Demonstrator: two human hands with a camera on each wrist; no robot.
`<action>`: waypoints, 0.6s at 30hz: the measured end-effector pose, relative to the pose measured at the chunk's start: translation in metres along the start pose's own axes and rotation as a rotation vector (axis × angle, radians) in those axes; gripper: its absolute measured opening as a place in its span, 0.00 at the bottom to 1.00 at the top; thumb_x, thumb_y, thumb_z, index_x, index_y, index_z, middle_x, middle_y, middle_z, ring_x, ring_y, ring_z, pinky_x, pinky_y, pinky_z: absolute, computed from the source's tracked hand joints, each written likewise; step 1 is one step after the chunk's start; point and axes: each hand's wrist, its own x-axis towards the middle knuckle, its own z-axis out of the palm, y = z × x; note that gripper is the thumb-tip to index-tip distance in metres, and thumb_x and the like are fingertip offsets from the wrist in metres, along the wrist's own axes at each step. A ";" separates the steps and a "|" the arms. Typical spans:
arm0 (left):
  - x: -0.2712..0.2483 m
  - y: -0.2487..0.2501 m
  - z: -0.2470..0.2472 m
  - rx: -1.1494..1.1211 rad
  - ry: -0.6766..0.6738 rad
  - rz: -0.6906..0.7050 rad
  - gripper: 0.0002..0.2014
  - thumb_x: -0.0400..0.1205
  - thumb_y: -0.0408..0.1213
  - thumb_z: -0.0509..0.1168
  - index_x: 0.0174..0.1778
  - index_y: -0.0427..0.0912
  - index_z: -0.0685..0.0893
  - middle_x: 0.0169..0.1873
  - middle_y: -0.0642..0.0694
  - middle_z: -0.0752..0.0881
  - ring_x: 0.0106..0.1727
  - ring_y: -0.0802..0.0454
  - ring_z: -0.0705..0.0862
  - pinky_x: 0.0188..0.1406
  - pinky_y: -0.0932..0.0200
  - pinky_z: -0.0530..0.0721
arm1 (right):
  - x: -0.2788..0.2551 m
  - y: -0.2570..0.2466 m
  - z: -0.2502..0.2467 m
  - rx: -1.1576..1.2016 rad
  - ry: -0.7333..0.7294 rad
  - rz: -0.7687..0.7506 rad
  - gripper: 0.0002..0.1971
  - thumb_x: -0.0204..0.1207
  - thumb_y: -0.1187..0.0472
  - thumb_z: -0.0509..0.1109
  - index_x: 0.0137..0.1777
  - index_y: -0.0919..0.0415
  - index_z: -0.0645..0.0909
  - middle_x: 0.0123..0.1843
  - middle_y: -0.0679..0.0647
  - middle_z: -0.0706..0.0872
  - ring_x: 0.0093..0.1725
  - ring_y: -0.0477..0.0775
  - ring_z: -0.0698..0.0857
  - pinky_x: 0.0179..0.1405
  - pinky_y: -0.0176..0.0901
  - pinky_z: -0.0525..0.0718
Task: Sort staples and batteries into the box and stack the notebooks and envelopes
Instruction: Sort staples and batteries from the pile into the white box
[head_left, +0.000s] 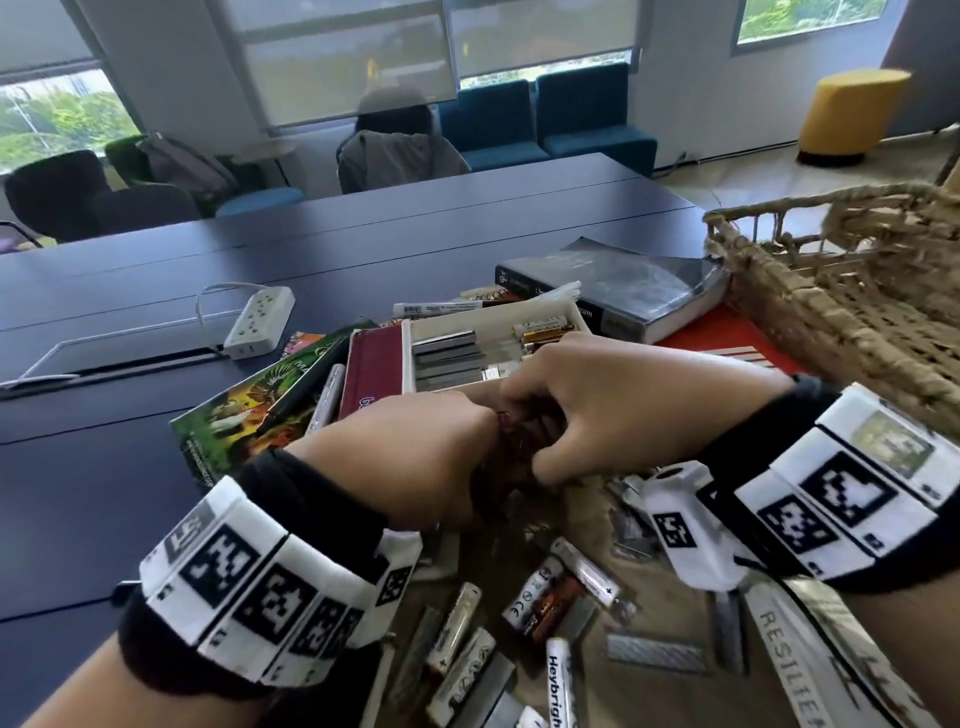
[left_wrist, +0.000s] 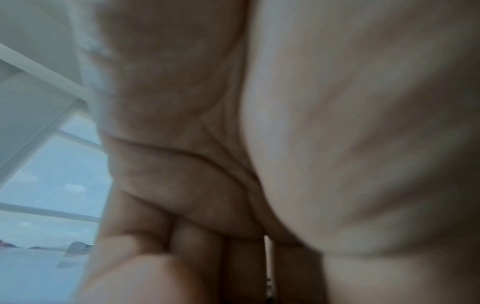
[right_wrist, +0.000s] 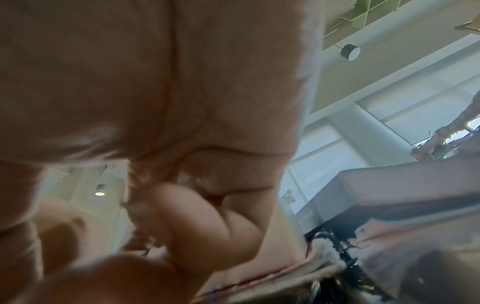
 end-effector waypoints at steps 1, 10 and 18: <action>0.000 0.000 0.000 -0.003 -0.005 -0.002 0.21 0.73 0.39 0.75 0.28 0.53 0.66 0.42 0.47 0.82 0.39 0.45 0.81 0.36 0.47 0.83 | 0.000 0.000 0.000 -0.003 -0.002 0.003 0.12 0.66 0.57 0.80 0.35 0.59 0.78 0.29 0.48 0.80 0.30 0.46 0.79 0.30 0.45 0.78; 0.001 -0.004 0.005 0.012 -0.020 -0.020 0.14 0.73 0.46 0.76 0.40 0.53 0.75 0.50 0.48 0.83 0.45 0.47 0.83 0.43 0.45 0.86 | 0.002 0.004 0.000 0.047 0.035 0.005 0.08 0.69 0.64 0.78 0.38 0.52 0.82 0.32 0.50 0.85 0.31 0.43 0.80 0.30 0.36 0.77; -0.002 -0.013 0.001 -0.198 0.027 0.034 0.08 0.78 0.44 0.76 0.50 0.47 0.88 0.43 0.47 0.87 0.40 0.49 0.85 0.40 0.48 0.85 | 0.004 0.009 -0.005 0.112 0.028 0.000 0.07 0.76 0.63 0.78 0.50 0.50 0.86 0.34 0.49 0.88 0.30 0.38 0.80 0.34 0.31 0.77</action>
